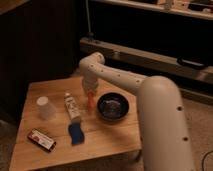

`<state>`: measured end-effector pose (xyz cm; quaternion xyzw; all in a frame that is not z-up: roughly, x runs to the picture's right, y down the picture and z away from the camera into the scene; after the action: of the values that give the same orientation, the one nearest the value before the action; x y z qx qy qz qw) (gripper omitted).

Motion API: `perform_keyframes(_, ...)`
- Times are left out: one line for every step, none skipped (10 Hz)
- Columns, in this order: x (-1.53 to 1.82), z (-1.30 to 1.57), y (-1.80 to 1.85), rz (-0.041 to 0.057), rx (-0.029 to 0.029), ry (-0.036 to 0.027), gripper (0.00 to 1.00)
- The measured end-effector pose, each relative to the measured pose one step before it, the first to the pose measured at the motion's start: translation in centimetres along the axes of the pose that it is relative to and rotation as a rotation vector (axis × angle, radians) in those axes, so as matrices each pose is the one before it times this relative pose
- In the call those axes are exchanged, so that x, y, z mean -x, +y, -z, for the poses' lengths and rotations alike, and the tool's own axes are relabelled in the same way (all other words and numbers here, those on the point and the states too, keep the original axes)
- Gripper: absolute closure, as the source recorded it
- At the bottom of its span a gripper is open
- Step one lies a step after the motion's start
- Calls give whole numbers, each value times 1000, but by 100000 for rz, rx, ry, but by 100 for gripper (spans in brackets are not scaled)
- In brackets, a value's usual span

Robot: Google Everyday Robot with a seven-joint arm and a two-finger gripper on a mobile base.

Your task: Place the pepper on the white sponge

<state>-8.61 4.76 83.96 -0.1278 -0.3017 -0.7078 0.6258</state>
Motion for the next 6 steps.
perform_keyframes(2234, 841, -576, 1385, -2025, -676, 93)
perform_keyframes(2448, 507, -916, 2170, -2566, -1628, 93)
perform_keyframes(1805, 247, -1031, 2281, -1915, -1144, 93)
perform_keyframes(2886, 302, -2123, 5868, -3175, -1141, 93)
perform_keyframes(1508, 153, -1261, 4333, -1827, -225, 93)
perform_keyframes(1198, 141, -1273, 4648, -1898, 138, 93)
